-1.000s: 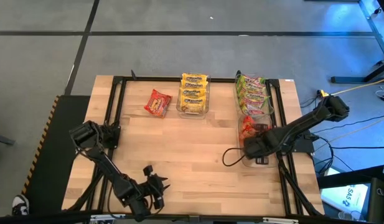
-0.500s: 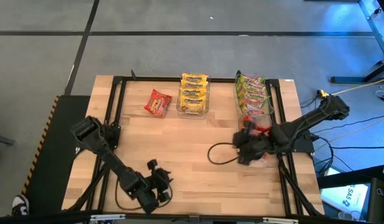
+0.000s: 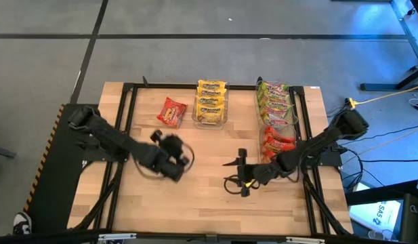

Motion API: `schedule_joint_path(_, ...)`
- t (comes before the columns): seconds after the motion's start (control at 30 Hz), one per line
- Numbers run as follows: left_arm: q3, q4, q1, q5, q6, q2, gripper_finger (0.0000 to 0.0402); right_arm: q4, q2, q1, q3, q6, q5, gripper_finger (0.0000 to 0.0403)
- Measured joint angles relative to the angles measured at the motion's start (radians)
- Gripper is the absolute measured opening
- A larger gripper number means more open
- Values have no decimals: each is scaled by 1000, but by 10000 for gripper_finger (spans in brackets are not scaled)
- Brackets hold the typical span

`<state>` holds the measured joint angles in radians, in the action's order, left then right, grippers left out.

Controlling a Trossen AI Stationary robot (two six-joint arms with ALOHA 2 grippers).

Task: Sort Maruchan noodles
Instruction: Put the orange noodle pack into the bottom right transparent bin

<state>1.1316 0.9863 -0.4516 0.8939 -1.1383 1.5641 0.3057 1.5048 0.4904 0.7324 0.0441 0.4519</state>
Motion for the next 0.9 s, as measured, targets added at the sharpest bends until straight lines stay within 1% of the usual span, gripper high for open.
schedule_joint_path(0.1,-6,71,103,42,-27,-14,133,-2,37,0,-1,-13,0,209)
schedule_joint_path(0.17,-20,75,170,61,-28,-13,133,-4,60,0,1,-17,-12,209)
schedule_joint_path(0.27,-51,63,275,59,-28,-7,133,-6,84,0,0,-24,-71,209)
schedule_joint_path(0.37,-100,31,382,51,0,-4,133,-9,95,0,0,-41,-80,209)
schedule_joint_path(0.43,-132,-30,457,-5,27,-4,133,-10,98,0,0,-54,-76,209)
schedule_joint_path(0.5,-167,-100,530,-70,92,-4,133,-8,98,0,0,-75,-61,209)
schedule_joint_path(0.6,-215,-229,611,-109,176,-4,133,-8,98,-9,0,-95,-55,209)
schedule_joint_path(0.67,-245,-320,645,-134,229,-4,133,-8,98,-23,0,-98,-63,209)
schedule_joint_path(0.77,-282,-444,675,-179,299,-4,133,-8,98,-50,0,-98,-117,209)
schedule_joint_path(0.83,-309,-499,689,-227,325,-4,133,-8,98,-70,0,-98,-157,209)
schedule_joint_path(0.9,-327,-516,695,-249,335,-4,133,-8,98,-89,0,-98,-186,209)
